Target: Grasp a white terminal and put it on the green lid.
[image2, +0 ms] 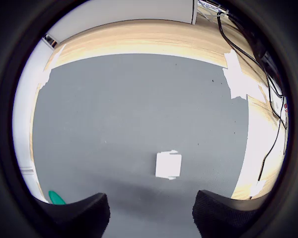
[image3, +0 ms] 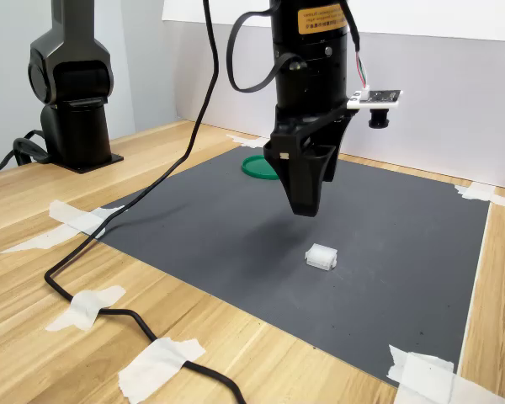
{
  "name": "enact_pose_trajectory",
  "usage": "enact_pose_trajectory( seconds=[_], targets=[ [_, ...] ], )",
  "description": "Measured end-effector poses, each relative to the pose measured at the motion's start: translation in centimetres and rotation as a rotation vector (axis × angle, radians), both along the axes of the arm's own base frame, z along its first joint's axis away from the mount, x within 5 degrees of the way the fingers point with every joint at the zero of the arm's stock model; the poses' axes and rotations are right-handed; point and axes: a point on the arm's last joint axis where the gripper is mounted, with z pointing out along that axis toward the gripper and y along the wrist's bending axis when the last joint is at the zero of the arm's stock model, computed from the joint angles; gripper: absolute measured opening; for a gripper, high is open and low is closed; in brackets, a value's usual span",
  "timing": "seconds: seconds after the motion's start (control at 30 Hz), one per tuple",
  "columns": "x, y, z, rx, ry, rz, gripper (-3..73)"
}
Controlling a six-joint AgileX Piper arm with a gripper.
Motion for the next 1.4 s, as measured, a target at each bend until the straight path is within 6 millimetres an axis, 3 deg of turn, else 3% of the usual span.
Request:
enact_pose_trajectory(
  seconds=[0.23, 0.77, 1.07, 1.23, 1.4],
  targets=[
    [0.3, -0.2, -0.9, -0.019, 0.032, 0.024, 71.3],
    [3.9, -0.9, -5.1, -0.051, 0.073, 0.057, 71.2],
    [4.1, 0.3, -6.1, -0.069, 0.100, 0.098, 68.7],
    [4.1, 0.7, -6.1, -0.080, 0.109, 0.115, 58.3],
    [3.9, 0.7, -6.1, -0.080, 0.126, 0.107, 33.1]
  ],
)
